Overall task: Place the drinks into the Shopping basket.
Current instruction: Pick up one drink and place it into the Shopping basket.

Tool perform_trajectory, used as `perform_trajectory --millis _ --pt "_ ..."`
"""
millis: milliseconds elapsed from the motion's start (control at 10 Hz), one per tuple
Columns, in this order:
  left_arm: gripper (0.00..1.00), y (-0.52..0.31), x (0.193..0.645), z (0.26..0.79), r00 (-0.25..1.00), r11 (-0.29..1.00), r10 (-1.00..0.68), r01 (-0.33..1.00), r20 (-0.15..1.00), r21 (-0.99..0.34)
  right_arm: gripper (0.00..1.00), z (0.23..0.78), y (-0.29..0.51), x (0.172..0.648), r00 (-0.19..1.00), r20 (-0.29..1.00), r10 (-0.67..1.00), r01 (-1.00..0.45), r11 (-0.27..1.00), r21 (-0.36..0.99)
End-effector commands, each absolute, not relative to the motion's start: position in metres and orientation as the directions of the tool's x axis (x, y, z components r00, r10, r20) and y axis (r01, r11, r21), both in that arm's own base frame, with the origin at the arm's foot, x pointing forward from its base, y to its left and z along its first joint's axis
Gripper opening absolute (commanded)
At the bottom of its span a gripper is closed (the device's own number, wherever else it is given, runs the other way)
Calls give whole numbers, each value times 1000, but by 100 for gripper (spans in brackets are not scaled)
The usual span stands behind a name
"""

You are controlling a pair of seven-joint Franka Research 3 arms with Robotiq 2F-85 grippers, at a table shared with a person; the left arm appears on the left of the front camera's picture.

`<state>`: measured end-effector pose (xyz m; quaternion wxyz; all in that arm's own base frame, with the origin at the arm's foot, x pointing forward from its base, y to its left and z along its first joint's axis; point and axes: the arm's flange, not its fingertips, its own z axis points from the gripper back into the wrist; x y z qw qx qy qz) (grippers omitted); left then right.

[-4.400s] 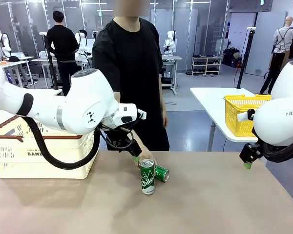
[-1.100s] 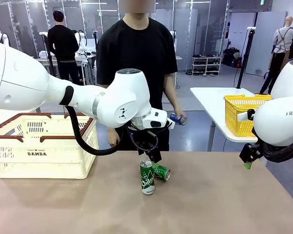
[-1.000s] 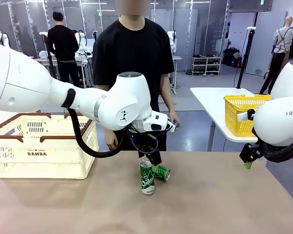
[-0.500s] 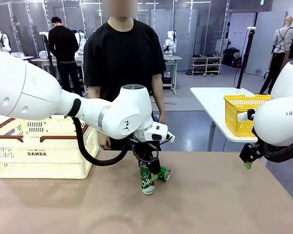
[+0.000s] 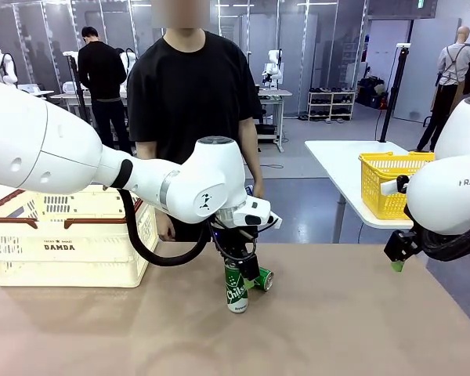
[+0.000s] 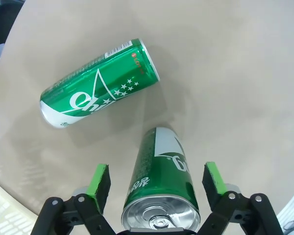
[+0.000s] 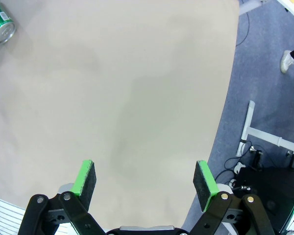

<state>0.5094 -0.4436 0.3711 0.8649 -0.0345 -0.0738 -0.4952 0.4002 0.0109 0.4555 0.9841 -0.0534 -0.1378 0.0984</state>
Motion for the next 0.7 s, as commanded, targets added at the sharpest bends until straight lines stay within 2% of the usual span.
perform_trajectory --millis 0,600 --pt "76 -441 508 376 484 488 -866 873 128 0 100 457 9 401 941 257 220 -190 972 -136" --pt "17 -439 507 378 489 491 -866 871 103 -1 100 457 9 401 941 257 220 -190 972 -136"
